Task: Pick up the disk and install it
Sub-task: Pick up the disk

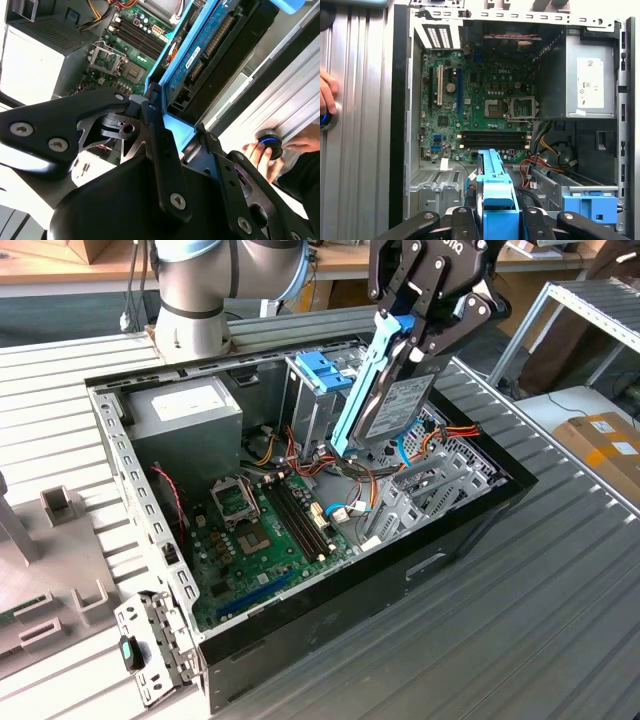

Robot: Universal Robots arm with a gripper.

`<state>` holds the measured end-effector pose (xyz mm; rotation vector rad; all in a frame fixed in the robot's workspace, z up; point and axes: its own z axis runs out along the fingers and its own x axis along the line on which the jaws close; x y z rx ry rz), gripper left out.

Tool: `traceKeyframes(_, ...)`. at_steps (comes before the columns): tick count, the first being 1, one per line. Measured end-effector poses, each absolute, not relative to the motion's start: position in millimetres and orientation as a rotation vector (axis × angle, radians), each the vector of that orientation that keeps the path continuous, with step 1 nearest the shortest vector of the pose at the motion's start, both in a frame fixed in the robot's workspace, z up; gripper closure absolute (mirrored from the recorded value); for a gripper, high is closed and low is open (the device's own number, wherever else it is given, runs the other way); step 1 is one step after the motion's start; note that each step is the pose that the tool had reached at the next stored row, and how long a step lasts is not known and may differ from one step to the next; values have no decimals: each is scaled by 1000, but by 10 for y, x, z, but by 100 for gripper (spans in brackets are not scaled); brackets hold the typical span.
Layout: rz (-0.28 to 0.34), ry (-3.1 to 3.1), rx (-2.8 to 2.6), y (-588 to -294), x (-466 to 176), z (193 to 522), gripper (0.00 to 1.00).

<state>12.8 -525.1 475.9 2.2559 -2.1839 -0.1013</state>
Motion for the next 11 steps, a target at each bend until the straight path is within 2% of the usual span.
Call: traceKeyframes(11, -101, -2184, 2256, -5353, 128, 4755, 63)
